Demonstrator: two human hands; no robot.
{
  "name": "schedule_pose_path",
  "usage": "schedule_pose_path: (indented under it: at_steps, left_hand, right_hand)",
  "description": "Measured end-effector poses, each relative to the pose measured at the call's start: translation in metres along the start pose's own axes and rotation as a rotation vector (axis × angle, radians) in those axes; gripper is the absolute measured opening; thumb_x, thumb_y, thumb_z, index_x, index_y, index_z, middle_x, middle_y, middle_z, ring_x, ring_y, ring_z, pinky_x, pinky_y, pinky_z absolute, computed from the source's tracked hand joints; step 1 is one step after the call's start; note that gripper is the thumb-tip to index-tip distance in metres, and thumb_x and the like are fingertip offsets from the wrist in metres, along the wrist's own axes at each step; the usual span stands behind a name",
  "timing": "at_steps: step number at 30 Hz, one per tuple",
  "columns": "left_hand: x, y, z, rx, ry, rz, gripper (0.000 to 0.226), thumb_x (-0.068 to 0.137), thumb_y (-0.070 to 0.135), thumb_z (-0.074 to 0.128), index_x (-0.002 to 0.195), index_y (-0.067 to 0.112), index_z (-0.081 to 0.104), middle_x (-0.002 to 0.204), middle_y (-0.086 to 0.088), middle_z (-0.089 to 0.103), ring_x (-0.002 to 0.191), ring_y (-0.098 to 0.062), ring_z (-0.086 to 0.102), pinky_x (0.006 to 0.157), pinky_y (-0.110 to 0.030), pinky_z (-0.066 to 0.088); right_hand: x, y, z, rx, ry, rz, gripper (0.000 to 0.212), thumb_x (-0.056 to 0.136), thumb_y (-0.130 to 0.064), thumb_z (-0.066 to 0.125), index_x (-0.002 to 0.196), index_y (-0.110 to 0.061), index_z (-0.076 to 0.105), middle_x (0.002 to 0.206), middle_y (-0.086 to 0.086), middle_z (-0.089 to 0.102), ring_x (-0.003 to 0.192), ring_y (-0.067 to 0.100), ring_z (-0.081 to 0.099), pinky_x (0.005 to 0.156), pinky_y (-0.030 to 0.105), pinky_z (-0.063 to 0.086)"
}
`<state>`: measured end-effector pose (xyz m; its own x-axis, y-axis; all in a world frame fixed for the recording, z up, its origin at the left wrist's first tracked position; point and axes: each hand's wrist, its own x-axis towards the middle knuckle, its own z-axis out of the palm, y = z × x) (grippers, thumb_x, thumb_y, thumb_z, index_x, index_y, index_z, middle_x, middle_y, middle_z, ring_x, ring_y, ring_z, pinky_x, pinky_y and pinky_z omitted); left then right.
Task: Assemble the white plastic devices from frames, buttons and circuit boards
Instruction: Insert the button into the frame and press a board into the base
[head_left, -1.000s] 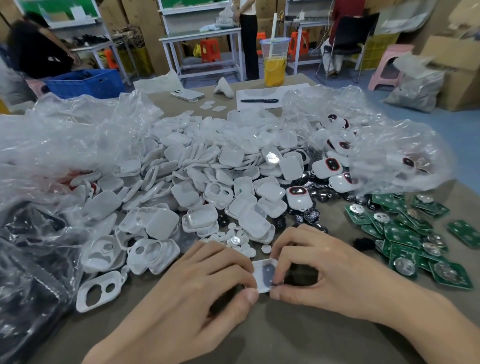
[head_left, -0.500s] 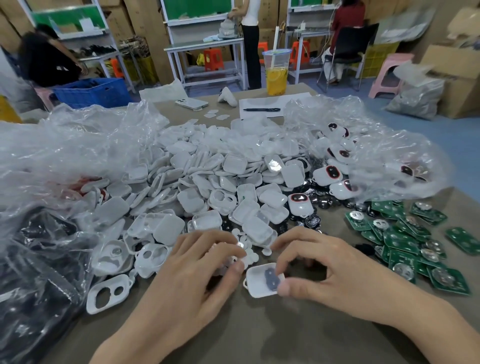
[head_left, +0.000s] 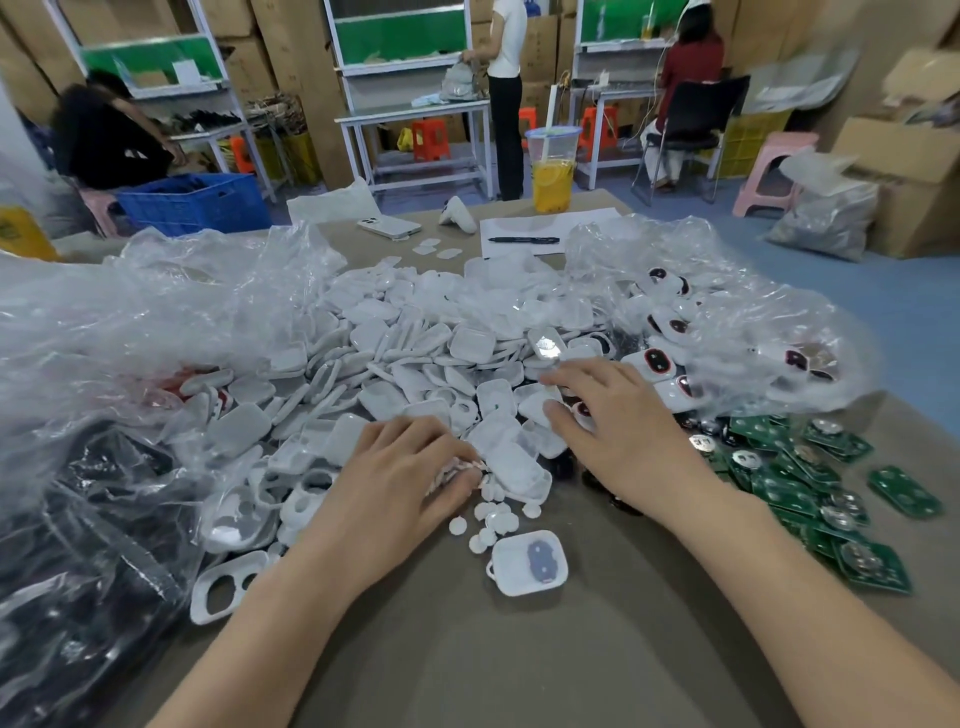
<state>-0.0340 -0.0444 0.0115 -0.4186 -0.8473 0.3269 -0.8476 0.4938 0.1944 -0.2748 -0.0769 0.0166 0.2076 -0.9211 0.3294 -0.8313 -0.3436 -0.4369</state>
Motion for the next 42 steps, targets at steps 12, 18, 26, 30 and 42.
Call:
schedule_pose_path:
  at_steps: [12, 18, 26, 30, 42]
  left_hand:
    - [0.006, -0.009, 0.006, -0.062, 0.039, -0.033, 0.041, 0.097, 0.052, 0.039, 0.105, 0.028, 0.071, 0.101, 0.016, 0.062, 0.103, -0.011, 0.055, 0.091, -0.031, 0.04]
    - [0.007, -0.011, 0.008, -0.069, 0.049, -0.034, 0.032, 0.099, 0.05, 0.047, 0.104, 0.028, 0.07, 0.1, 0.018, 0.062, 0.101, -0.009, 0.053, 0.092, -0.028, 0.038]
    - [0.003, -0.009, 0.005, -0.15, 0.093, -0.03, 0.022, 0.1, 0.053, 0.052, 0.097, 0.033, 0.061, 0.094, 0.024, 0.06, 0.097, 0.002, 0.049, 0.091, -0.02, 0.033]
    - [0.001, -0.008, 0.004, -0.164, 0.105, -0.027, 0.021, 0.1, 0.052, 0.047, 0.091, 0.035, 0.056, 0.088, 0.024, 0.058, 0.094, -0.002, 0.052, 0.09, -0.02, 0.034]
    - [0.0, -0.007, 0.004, -0.187, 0.136, -0.045, 0.008, 0.094, 0.035, 0.062, 0.088, 0.03, 0.062, 0.087, 0.025, 0.059, 0.093, -0.004, 0.055, 0.088, -0.023, 0.037]
  right_hand:
    - [0.0, 0.023, 0.009, 0.101, -0.049, -0.022, 0.032, 0.096, -0.04, 0.055, 0.125, -0.031, 0.064, 0.113, -0.021, 0.056, 0.114, 0.004, 0.036, 0.095, -0.003, 0.017]
    - [0.0, 0.021, 0.007, 0.249, -0.027, 0.034, 0.028, 0.092, -0.049, 0.054, 0.117, -0.043, 0.062, 0.104, -0.032, 0.057, 0.106, -0.006, 0.047, 0.086, 0.004, 0.034]
    - [-0.003, 0.019, -0.003, 0.374, 0.106, 0.093, 0.027, 0.103, -0.043, 0.044, 0.121, -0.035, 0.064, 0.108, -0.025, 0.064, 0.098, -0.006, 0.059, 0.08, 0.007, 0.042]
    - [-0.001, 0.029, -0.004, 0.253, 0.268, 0.179, 0.024, 0.103, -0.023, 0.048, 0.119, -0.028, 0.065, 0.108, -0.013, 0.064, 0.085, 0.0, 0.061, 0.072, 0.011, 0.043]
    - [-0.01, 0.032, -0.003, 0.08, 0.043, 0.18, 0.025, 0.103, -0.028, 0.045, 0.12, -0.034, 0.063, 0.105, -0.02, 0.056, 0.09, 0.003, 0.049, 0.068, 0.015, 0.036]
